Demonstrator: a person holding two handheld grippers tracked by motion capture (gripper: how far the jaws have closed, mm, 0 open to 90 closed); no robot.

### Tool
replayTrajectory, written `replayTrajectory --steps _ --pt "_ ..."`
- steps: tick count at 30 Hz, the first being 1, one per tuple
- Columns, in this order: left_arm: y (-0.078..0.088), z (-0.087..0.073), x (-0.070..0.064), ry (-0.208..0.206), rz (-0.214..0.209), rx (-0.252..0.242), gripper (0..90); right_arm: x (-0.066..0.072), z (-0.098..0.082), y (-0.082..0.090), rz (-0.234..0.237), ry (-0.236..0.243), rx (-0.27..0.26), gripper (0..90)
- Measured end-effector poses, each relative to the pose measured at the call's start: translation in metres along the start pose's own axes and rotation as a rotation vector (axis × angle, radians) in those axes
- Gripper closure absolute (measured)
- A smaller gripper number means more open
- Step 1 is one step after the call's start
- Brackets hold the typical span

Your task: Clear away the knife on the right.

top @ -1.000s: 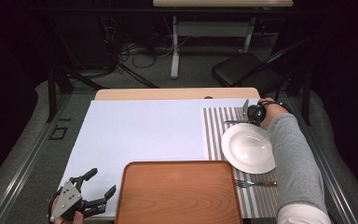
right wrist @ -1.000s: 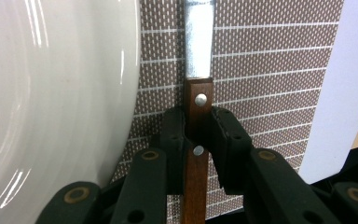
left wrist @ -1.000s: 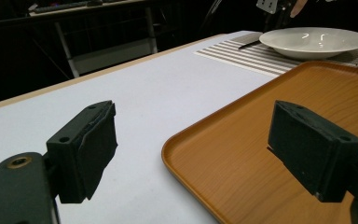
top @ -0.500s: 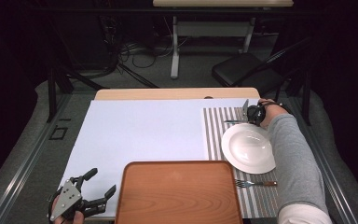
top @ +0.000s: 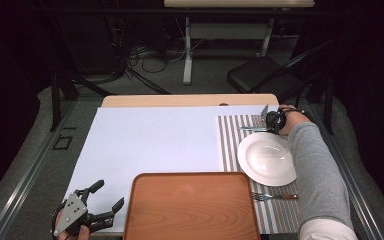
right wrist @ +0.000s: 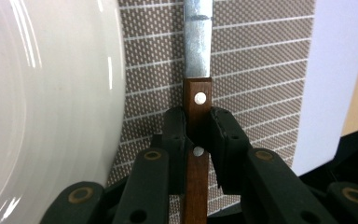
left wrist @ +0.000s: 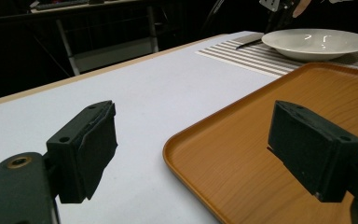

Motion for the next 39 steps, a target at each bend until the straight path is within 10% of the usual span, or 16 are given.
replayTrajectory --steps 25,32,39 --pt "-0.001 0.002 -0.001 -0.011 -0.009 -0.003 15.2 0.001 -0.007 0.044 -0.072 -0.09 -0.085 77.2" --pt "-0.002 0.003 -0.002 -0.014 -0.013 -0.005 15.2 0.0 -0.003 0.049 -0.051 -0.175 -0.057 77.2" --pt "-0.001 0.002 -0.001 -0.014 -0.013 -0.006 15.2 -0.001 0.004 0.054 -0.038 -0.423 -0.048 77.2"
Point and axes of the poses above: each handheld gripper's, and its own axes: y roughly backward along the jaws, z roughly out of its top, x roughly to its left, the point moved 3 cm from there along -y, roughly forward along the jaws, and after that the axes turned 7 degrees about -y, right-handed, at the moved point
